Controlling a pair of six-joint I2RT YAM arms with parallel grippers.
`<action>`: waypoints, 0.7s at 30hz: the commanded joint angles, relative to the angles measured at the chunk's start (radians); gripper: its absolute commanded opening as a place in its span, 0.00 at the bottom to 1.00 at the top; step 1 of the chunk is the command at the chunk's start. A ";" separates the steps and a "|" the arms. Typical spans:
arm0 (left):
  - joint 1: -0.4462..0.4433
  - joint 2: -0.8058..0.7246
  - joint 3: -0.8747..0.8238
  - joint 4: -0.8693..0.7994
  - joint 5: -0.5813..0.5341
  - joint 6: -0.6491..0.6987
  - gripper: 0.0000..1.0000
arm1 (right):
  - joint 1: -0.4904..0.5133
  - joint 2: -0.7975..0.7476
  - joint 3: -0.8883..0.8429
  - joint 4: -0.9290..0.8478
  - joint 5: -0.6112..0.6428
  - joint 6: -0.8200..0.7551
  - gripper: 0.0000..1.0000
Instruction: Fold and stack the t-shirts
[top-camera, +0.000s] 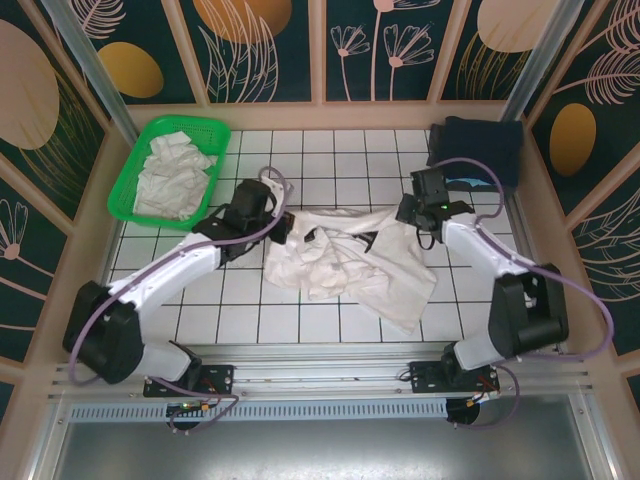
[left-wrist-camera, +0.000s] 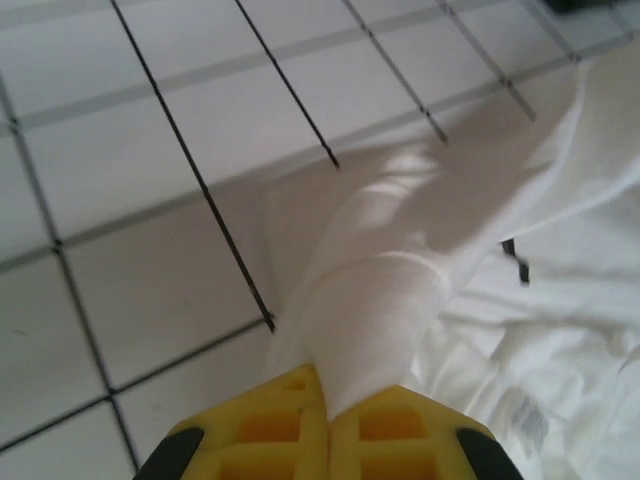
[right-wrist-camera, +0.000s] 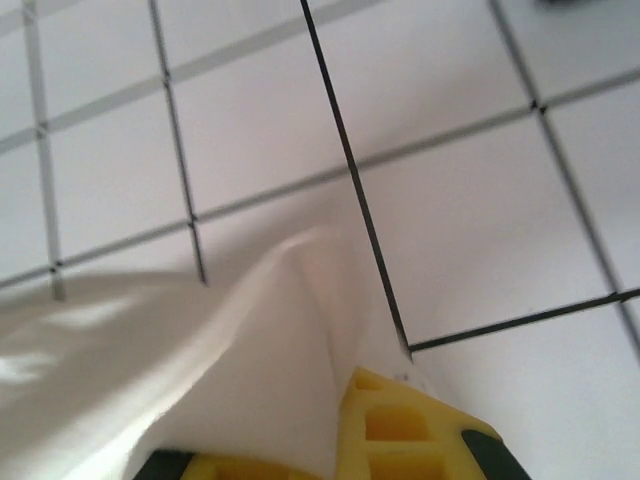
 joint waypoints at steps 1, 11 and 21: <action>0.014 -0.087 0.093 -0.129 -0.149 0.010 0.00 | -0.004 -0.172 0.097 -0.053 0.069 -0.057 0.00; 0.287 0.163 0.275 -0.030 -0.135 -0.002 0.11 | -0.124 0.054 0.233 0.163 -0.182 -0.110 0.00; 0.375 0.398 0.495 -0.143 -0.099 -0.029 0.49 | -0.134 0.404 0.431 -0.180 -0.029 -0.098 0.66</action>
